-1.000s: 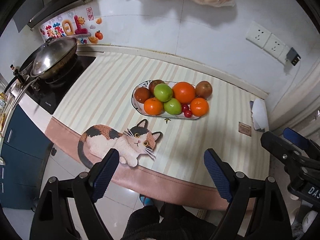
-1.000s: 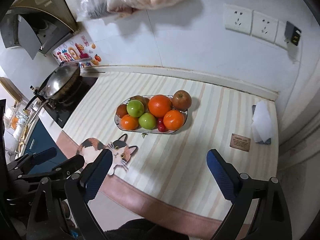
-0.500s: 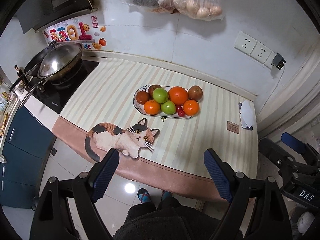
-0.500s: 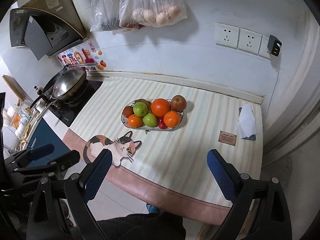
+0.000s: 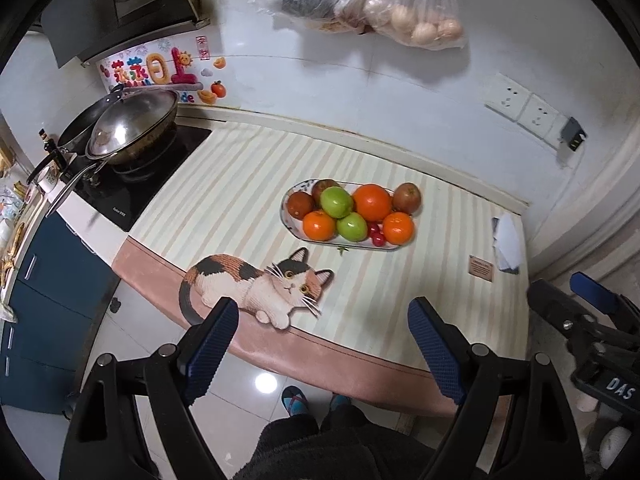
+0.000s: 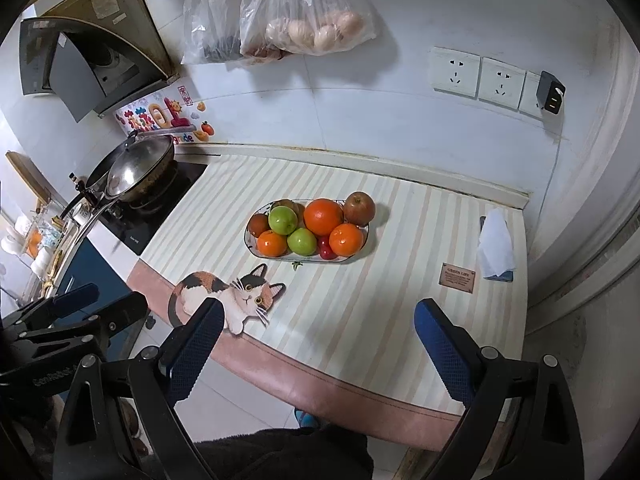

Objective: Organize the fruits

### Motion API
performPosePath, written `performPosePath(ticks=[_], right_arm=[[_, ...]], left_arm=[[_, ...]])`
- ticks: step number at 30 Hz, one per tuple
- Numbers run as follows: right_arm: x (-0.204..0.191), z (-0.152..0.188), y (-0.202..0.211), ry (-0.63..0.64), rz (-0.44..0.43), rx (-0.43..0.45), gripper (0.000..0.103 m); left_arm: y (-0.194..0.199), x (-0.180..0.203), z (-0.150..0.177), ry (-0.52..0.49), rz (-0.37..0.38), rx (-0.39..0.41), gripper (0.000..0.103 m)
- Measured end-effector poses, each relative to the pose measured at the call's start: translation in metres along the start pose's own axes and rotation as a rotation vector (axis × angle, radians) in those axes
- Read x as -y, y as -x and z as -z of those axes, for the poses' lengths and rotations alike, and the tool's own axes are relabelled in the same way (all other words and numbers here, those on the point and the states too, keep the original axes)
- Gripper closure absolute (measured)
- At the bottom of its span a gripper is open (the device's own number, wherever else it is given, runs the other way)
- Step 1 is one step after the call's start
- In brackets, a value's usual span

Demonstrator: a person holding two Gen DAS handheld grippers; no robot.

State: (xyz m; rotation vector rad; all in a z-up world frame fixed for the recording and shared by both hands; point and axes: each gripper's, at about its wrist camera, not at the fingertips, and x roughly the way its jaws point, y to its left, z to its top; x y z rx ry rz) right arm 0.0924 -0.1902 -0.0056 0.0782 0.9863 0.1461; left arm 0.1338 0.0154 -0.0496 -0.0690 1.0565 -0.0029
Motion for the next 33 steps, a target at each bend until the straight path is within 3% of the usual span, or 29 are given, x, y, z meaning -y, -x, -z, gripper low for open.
performPosePath(ticks=[8, 18, 33], right_arm=[[0.002, -0.02, -0.047, -0.02, -0.011, 0.02, 0.005], [0.007, -0.033, -0.115, -0.035, -0.026, -0.002, 0.005], [0.0, -0.026, -0.119, -0.047, -0.032, 0.015, 0.005]], left_arm=[[-0.046, -0.008, -0.014, 0.003, -0.079, 0.001, 0.016], [-0.087, -0.006, -0.033, 0.0, -0.113, -0.011, 0.016], [-0.083, -0.003, -0.038, -0.018, -0.101, 0.006, 0.016]])
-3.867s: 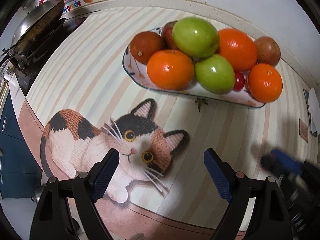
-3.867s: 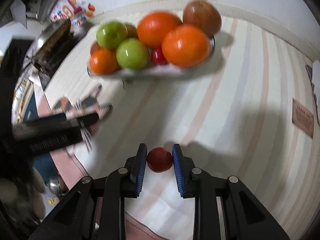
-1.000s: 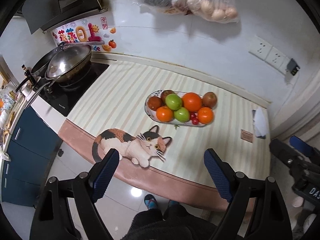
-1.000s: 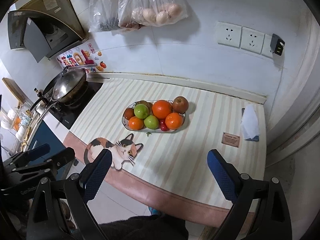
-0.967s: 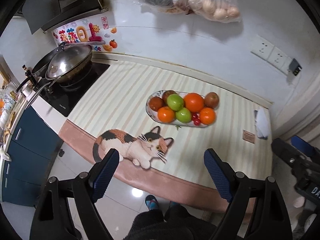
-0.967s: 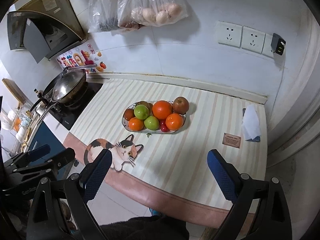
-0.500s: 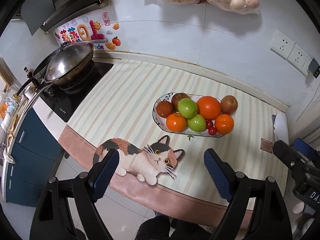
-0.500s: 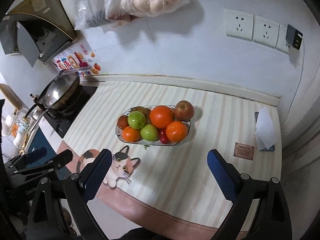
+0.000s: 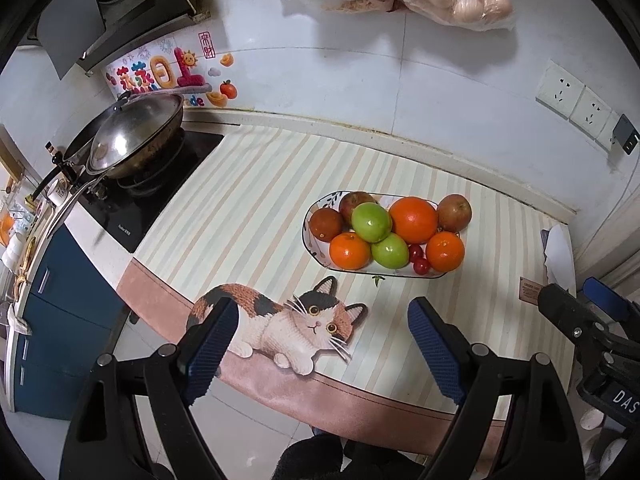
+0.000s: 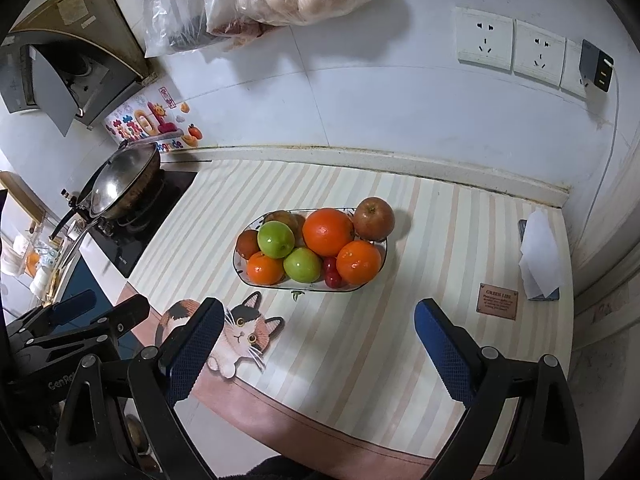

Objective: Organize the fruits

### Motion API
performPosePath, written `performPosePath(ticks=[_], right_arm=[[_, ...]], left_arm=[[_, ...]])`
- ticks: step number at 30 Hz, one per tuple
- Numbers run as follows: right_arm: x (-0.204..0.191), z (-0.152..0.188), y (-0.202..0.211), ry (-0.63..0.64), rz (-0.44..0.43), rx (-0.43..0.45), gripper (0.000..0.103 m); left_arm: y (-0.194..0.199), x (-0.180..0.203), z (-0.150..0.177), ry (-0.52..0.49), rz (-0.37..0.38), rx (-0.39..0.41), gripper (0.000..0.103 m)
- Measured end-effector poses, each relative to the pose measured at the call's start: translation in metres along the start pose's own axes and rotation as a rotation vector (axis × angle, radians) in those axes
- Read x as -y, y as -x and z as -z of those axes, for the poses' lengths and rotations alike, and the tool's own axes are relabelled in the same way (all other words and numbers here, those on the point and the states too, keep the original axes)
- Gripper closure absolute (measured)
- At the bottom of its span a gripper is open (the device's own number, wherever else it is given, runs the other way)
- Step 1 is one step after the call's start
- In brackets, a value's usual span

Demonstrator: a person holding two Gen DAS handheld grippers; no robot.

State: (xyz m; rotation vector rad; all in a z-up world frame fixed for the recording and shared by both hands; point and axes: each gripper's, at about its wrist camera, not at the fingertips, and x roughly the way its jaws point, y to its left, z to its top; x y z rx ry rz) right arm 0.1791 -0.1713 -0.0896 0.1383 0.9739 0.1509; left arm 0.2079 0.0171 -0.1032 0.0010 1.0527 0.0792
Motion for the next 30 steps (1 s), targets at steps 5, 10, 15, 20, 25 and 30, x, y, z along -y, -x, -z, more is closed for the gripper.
performPosePath(ticks=[5, 10, 15, 20, 25, 30], right_arm=[[-0.001, 0.001, 0.004, -0.004, 0.002, 0.006, 0.005], [0.0, 0.003, 0.01, -0.01, 0.006, 0.009, 0.005], [0.0, 0.002, 0.011, -0.01, 0.004, 0.014, 0.005], [0.0, 0.002, 0.015, -0.01, 0.004, 0.021, 0.005], [0.0, 0.003, 0.017, -0.013, 0.008, 0.019, 0.005], [0.0, 0.005, 0.02, -0.021, 0.011, 0.022, 0.005]], left_arm=[[0.007, -0.002, 0.0, -0.002, 0.011, 0.012, 0.016], [0.011, -0.004, 0.001, -0.003, 0.015, 0.017, 0.016], [0.013, -0.003, 0.001, -0.008, 0.01, 0.024, 0.016], [0.015, -0.004, 0.001, -0.011, 0.009, 0.025, 0.016], [0.018, -0.003, 0.002, -0.012, 0.011, 0.026, 0.016], [0.021, -0.004, 0.003, -0.012, 0.012, 0.027, 0.016]])
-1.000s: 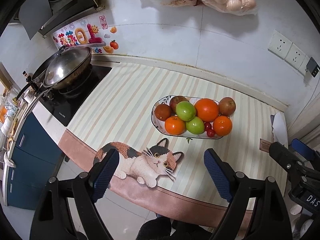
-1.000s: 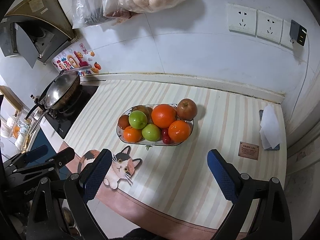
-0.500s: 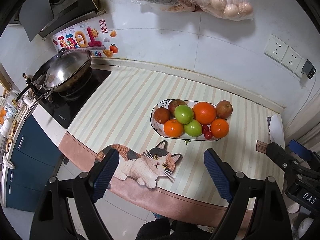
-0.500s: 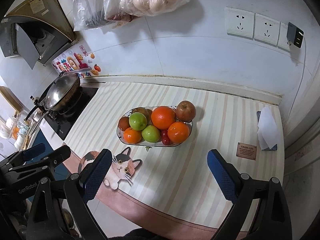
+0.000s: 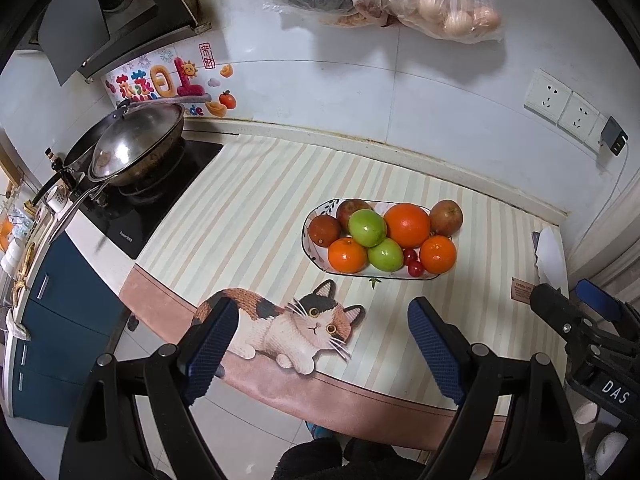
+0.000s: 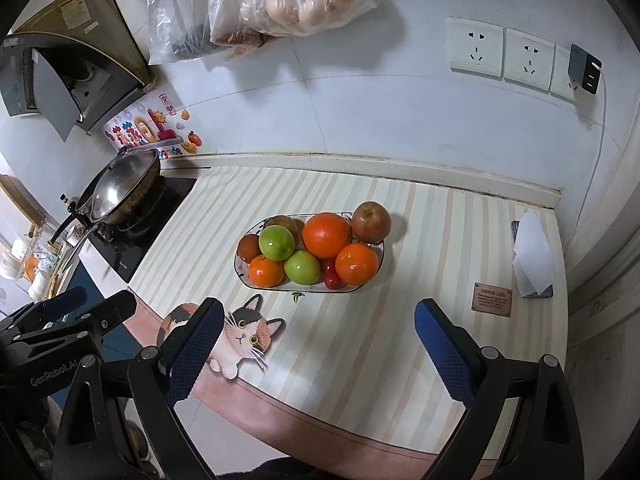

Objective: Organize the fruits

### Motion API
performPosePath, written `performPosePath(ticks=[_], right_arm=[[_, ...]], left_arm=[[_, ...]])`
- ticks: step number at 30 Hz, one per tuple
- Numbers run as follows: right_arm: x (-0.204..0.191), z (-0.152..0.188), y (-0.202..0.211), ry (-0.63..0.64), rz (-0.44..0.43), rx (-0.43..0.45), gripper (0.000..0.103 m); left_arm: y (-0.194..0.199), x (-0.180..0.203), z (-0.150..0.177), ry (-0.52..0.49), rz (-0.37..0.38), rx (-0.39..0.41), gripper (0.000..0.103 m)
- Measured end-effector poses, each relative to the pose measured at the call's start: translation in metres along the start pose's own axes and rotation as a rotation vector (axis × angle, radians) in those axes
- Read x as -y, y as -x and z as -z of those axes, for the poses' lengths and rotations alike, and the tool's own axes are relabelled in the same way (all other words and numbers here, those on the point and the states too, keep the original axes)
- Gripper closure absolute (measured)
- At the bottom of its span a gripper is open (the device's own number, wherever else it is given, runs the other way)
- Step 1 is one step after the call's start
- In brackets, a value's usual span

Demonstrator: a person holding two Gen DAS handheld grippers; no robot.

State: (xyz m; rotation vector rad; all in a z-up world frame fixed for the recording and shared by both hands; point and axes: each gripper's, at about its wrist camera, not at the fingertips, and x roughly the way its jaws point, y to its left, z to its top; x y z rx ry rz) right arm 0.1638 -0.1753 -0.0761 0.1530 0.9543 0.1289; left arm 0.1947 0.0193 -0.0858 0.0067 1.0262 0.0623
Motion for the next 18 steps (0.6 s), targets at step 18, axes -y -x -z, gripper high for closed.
performPosePath(ticks=[18], right_arm=[[0.0015, 0.0061, 0.0066, 0.004, 0.008, -0.001, 0.005]], left_arm=[[0.0065, 0.0015, 0.0078, -0.001, 0.016, 0.002, 0.016]])
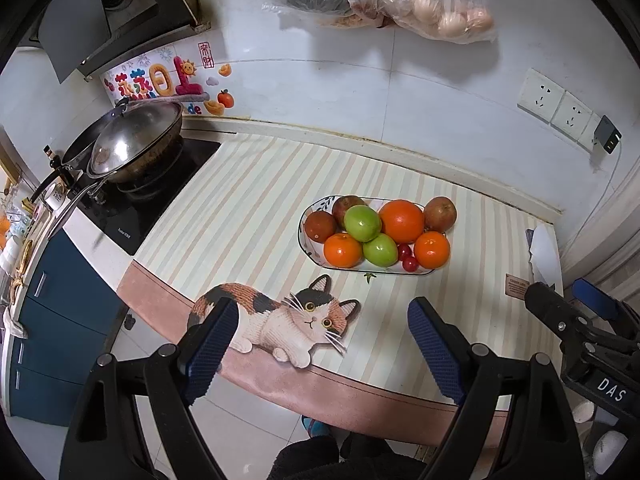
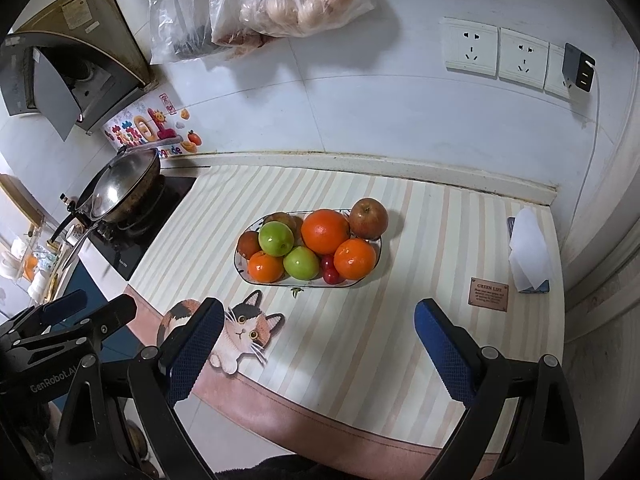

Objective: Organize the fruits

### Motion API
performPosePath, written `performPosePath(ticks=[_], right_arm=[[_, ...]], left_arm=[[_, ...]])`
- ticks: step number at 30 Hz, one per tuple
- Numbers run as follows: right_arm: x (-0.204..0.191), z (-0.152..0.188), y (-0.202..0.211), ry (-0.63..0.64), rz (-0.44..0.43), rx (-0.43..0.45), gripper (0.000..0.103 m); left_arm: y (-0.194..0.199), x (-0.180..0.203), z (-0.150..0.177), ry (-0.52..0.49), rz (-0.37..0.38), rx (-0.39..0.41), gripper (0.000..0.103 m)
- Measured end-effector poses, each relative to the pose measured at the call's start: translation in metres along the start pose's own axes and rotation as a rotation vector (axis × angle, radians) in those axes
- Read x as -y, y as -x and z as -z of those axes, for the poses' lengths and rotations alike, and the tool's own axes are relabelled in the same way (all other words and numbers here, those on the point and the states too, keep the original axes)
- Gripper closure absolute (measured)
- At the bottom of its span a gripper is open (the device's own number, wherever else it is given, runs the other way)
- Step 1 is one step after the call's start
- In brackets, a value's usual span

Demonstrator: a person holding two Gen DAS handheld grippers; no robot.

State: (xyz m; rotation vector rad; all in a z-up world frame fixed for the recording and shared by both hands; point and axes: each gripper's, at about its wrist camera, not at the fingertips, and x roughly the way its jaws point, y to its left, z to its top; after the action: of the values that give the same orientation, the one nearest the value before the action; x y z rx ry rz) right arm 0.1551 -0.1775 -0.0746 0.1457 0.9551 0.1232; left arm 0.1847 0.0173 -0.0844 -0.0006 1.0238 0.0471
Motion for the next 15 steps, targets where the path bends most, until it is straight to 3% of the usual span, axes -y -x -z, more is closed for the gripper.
performPosePath(ticks=[15], right_arm=[[-0.0003, 0.0093, 0.007, -0.012, 0.003, -0.004, 0.005]], left_arm=[[0.0016, 0.0001, 0.0024, 0.001, 0.003, -0.002, 0.016]])
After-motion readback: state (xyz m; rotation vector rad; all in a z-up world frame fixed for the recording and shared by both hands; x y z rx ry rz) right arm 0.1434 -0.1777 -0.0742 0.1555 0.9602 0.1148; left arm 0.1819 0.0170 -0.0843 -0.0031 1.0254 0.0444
